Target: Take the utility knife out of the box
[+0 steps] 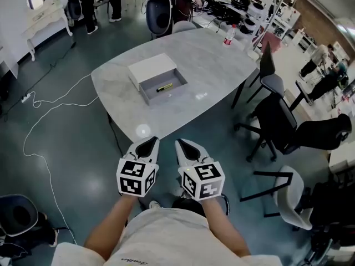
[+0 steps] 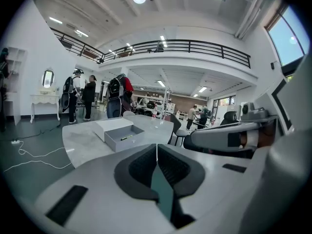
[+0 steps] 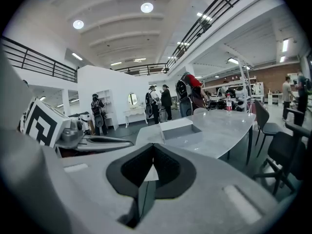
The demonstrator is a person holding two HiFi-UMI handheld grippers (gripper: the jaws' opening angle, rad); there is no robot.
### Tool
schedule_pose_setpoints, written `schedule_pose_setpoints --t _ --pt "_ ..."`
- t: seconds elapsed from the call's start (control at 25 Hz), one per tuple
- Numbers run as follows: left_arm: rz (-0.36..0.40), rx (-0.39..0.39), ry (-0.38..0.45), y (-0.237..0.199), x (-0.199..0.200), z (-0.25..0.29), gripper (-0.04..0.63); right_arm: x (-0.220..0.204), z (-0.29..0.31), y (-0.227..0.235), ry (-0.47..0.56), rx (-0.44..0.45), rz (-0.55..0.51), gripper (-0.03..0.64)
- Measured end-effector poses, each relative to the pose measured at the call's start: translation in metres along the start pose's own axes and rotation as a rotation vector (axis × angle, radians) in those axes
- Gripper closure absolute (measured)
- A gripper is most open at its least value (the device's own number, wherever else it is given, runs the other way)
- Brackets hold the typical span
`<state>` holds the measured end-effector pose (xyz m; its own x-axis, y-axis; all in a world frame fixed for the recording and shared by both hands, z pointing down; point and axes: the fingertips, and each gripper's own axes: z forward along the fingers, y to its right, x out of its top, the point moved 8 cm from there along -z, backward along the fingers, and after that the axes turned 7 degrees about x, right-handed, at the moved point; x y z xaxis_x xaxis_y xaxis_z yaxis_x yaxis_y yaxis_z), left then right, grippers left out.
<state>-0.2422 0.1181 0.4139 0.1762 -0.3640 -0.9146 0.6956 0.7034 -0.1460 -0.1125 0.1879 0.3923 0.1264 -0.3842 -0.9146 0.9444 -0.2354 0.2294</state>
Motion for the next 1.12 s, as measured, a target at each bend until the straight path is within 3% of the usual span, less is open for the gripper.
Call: schedule_pose_setpoints --t 0.36,1.12 --pt "-0.007 0.022 -0.027 0.002 0.001 0.034 0.578 0.005 0.02 0.036 0.008 0.053 0.012 0.612" --pt "-0.107 0.277 -0.058 -0.009 0.04 0.144 0.578 0.061 0.108 0.156 -0.068 0.282 -0.037 0.612"
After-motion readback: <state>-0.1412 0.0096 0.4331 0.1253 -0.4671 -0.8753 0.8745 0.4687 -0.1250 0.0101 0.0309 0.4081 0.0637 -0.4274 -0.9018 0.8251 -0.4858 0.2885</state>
